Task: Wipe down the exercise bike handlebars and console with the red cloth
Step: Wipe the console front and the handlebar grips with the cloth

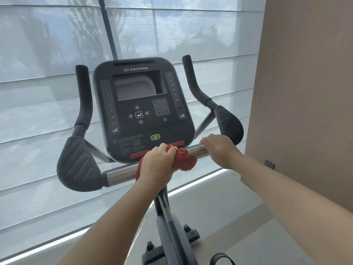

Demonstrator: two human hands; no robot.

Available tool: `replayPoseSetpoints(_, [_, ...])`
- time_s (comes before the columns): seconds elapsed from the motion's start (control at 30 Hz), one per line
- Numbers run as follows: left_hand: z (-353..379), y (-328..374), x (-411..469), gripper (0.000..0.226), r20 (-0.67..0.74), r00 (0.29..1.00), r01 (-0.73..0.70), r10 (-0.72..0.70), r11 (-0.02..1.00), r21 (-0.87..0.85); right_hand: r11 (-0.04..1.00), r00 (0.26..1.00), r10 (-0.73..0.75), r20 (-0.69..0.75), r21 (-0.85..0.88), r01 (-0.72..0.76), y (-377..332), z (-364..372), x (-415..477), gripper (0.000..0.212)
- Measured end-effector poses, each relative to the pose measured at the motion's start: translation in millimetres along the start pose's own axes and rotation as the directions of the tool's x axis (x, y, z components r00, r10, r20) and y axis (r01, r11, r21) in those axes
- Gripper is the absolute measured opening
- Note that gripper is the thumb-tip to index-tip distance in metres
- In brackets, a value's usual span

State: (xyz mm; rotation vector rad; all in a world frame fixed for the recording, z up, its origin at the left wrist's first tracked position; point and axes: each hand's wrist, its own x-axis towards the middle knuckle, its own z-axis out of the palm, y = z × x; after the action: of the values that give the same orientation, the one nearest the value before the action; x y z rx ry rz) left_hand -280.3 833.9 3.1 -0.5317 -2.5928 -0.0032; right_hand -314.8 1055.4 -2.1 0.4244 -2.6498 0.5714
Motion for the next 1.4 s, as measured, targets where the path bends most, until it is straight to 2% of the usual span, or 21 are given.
replayPoseSetpoints(0.1, [3.5,12.6,8.4,0.052,-0.002,1.000,0.017,-0.017,1.000,-0.014,0.998,0.999,-0.050,-0.017,0.039,0.050,11.0,-12.3,-1.2,0.056])
replayPoseSetpoints(0.2, [9.4,29.5,15.2,0.063,-0.012,0.999,0.042,-0.042,0.998,-0.055,0.989,0.990,-0.130,-0.056,-0.072,0.126,30.4,-25.9,2.4,0.051])
replayPoseSetpoints(0.37, [14.4,49.1,31.5,0.065,-0.036,0.995,0.094,-0.097,0.992,-0.089,0.974,0.984,-0.142,0.111,-0.162,0.159,65.7,-25.9,18.5,0.049])
replayPoseSetpoints(0.53, [21.7,50.5,29.1,0.058,-0.157,0.983,0.089,-0.095,0.995,-0.046,0.969,0.968,-0.235,-0.088,-0.098,0.226,76.0,-13.8,21.0,0.069])
replayPoseSetpoints(0.73, [12.9,60.9,30.3,0.060,-0.080,0.980,0.176,-0.183,0.981,-0.084,0.960,0.963,-0.260,-0.070,-0.126,0.250,77.1,-15.8,19.7,0.074])
replayPoseSetpoints(0.87, [10.5,64.8,30.4,0.059,-0.053,0.974,0.215,-0.221,0.972,-0.100,0.953,0.959,-0.276,-0.066,-0.146,0.264,78.9,-16.3,19.7,0.071])
replayPoseSetpoints(1.03, [11.0,64.8,30.0,0.060,-0.039,0.974,0.218,-0.223,0.970,-0.106,0.962,0.955,-0.261,-0.144,-0.117,0.246,77.5,-12.6,19.7,0.067])
replayPoseSetpoints(1.17, [13.0,61.9,30.0,0.061,-0.058,0.977,0.200,-0.205,0.975,-0.094,0.969,0.953,-0.247,-0.176,-0.076,0.237,78.0,-9.9,21.1,0.060])
replayPoseSetpoints(1.4, [18.0,61.6,29.3,0.059,-0.118,0.975,0.177,-0.186,0.980,-0.088,0.966,0.931,-0.253,-0.264,-0.118,0.229,76.1,-5.3,20.5,0.055])
